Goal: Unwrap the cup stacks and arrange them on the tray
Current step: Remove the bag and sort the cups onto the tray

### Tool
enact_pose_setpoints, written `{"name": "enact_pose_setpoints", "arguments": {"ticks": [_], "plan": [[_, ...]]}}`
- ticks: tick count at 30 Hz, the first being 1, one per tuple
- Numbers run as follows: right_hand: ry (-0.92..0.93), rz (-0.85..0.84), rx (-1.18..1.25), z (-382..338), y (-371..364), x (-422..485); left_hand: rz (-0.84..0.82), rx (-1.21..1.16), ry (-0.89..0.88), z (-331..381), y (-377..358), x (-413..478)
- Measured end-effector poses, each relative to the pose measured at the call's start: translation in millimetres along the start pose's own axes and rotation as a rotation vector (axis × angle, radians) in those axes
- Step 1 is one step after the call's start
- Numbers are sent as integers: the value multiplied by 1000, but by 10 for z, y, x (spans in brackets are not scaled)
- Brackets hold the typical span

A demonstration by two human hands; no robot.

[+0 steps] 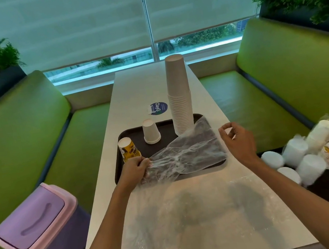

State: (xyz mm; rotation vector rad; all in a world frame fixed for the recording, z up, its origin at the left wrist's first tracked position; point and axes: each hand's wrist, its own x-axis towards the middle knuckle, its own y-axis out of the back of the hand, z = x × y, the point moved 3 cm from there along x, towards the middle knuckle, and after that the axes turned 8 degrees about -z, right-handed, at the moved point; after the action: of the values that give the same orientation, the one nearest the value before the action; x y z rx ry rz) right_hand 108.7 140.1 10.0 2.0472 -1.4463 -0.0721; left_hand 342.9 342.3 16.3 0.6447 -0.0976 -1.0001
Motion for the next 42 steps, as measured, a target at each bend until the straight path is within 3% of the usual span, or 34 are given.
{"name": "enact_pose_setpoints", "arguments": {"ticks": [3, 6, 9, 12, 17, 21, 26, 31, 35, 38, 42], "plan": [[132, -57, -157, -117, -58, -36, -42, 36, -72, 121, -78, -19], [387, -319, -280, -508, -279, -72, -89, 83, -142, 256, -138, -26], [361, -658, -367, -757, -518, -80, -111, 78, -213, 406, -162, -56], [319, -886, -264, -839, -639, -74, -128, -28, -248, 521, -132, -123], [180, -882, -10, -734, -458, 102, -329, -4, -102, 323, 103, -221], [89, -873, 33, -658, -251, 272, -332, 60, -8, -81, 215, -273], [-23, -922, -7, -529, -184, 392, -199, -193, -72, -86, 306, -316], [30, -975, -101, -849, -419, 283, -239, -190, -164, 207, 259, -248], [76, -1123, -116, -1065, -672, 134, -260, -252, -222, 354, 252, -203], [141, -1085, 17, -1079, -777, 88, -90, -282, -214, 330, 297, -183], [176, -898, 128, -1015, -771, 133, 491, -271, -175, 203, 511, -336]]}}
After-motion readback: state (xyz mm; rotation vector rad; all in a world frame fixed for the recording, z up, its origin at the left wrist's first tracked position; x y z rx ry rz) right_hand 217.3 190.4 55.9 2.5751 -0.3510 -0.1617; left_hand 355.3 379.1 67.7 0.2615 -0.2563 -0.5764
